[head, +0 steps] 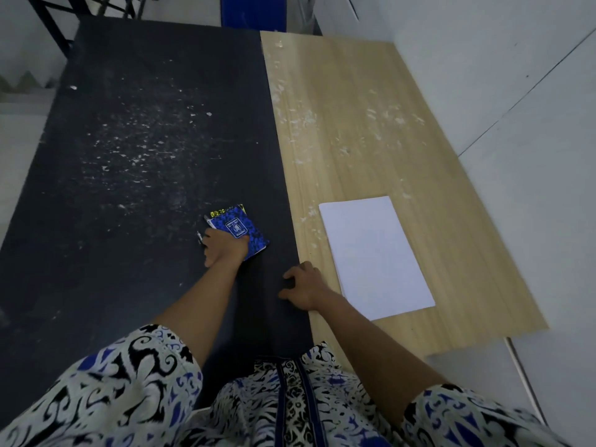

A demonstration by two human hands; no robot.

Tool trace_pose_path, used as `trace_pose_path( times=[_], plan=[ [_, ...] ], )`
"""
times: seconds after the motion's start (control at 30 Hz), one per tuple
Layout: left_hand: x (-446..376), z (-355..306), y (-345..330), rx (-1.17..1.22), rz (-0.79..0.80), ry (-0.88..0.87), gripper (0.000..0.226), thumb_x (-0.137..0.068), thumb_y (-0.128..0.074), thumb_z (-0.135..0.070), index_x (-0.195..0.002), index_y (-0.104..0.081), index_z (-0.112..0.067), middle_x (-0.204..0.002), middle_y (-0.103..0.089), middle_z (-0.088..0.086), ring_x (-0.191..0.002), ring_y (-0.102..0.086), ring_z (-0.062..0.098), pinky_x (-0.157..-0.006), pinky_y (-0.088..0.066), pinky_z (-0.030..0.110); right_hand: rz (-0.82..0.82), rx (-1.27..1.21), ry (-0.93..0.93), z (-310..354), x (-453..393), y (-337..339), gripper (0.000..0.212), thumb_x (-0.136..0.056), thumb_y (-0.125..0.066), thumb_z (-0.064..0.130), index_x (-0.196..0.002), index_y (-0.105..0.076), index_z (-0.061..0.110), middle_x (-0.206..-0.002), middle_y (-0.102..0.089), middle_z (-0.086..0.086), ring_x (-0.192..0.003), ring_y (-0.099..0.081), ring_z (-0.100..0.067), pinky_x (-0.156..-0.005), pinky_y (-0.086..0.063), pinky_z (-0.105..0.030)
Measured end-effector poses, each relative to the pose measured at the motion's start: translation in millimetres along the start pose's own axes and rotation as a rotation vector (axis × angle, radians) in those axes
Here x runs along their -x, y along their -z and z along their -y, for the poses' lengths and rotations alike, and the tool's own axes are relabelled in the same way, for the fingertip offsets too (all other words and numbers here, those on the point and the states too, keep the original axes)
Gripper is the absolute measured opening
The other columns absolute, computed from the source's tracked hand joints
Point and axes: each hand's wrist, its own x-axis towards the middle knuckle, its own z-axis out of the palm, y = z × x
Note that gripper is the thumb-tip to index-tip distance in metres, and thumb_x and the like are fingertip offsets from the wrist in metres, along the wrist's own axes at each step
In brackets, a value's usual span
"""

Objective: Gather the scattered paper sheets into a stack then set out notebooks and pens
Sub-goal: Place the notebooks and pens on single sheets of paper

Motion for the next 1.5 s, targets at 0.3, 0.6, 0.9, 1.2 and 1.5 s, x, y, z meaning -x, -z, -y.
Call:
trace_pose_path(
  times=[0.3, 0.6, 0.9, 1.2, 1.5],
  plan=[
    [7, 22, 17, 0.020, -0.109, -0.059, 0.068, -0.081, -0.076, -0.026, -0.133, -0.038, -0.005, -0.139, -0.032, 0.021, -0.114, -0.051, 0.045, -0.093, -0.045, 0.048, 0.004, 0.000, 0.012, 1, 1, -5, 0.056, -0.086, -0.065, 0.039, -0.135, -0.047, 0.020, -0.142, -0.027, -0.004, -0.132, -0.029, -0.025, -0.110, -0.033, -0.036],
    [17, 33, 24, 0.079, -0.247, -0.192, 0.042, -0.083, -0.066, -0.016, -0.120, -0.046, -0.009, -0.120, -0.054, 0.016, -0.108, -0.053, 0.036, -0.086, -0.044, 0.044, 0.004, -0.201, -0.003, -3, 2, -2, 0.050, -0.085, -0.067, 0.036, -0.130, -0.052, 0.019, -0.136, -0.039, -0.008, -0.124, -0.044, -0.027, -0.103, -0.041, -0.036],
    [58, -20, 6, 0.652, 0.094, -0.238, 0.028, -0.088, -0.063, -0.001, -0.106, -0.046, -0.012, -0.104, -0.063, 0.014, -0.092, -0.063, 0.028, -0.086, -0.055, 0.045, -0.139, -0.881, 0.070, 2, 19, 42, 0.036, -0.091, -0.062, 0.039, -0.118, -0.053, 0.018, -0.106, -0.063, -0.006, -0.083, -0.061, -0.016, -0.077, -0.052, -0.033],
    [107, -56, -2, 1.056, 0.575, -0.230, 0.017, -0.092, -0.054, -0.017, -0.106, -0.059, -0.009, -0.109, -0.064, 0.017, -0.092, -0.065, 0.028, -0.087, -0.051, 0.045, -0.233, -1.067, 0.282, -11, 34, 99, 0.024, -0.083, -0.073, 0.010, -0.101, -0.058, 0.007, -0.087, -0.069, -0.014, -0.078, -0.070, -0.020, -0.064, -0.057, -0.025],
    [112, -58, -2, 1.255, 0.805, -0.132, 0.081, -0.092, -0.022, -0.070, -0.135, -0.053, -0.009, -0.125, -0.060, 0.017, -0.108, -0.062, 0.030, -0.089, -0.054, 0.047, -0.141, -0.777, 0.355, -25, 43, 120, 0.024, -0.089, -0.067, 0.025, -0.084, -0.060, 0.002, -0.082, -0.069, -0.007, -0.068, -0.067, -0.017, -0.066, -0.055, -0.028]
  ],
)
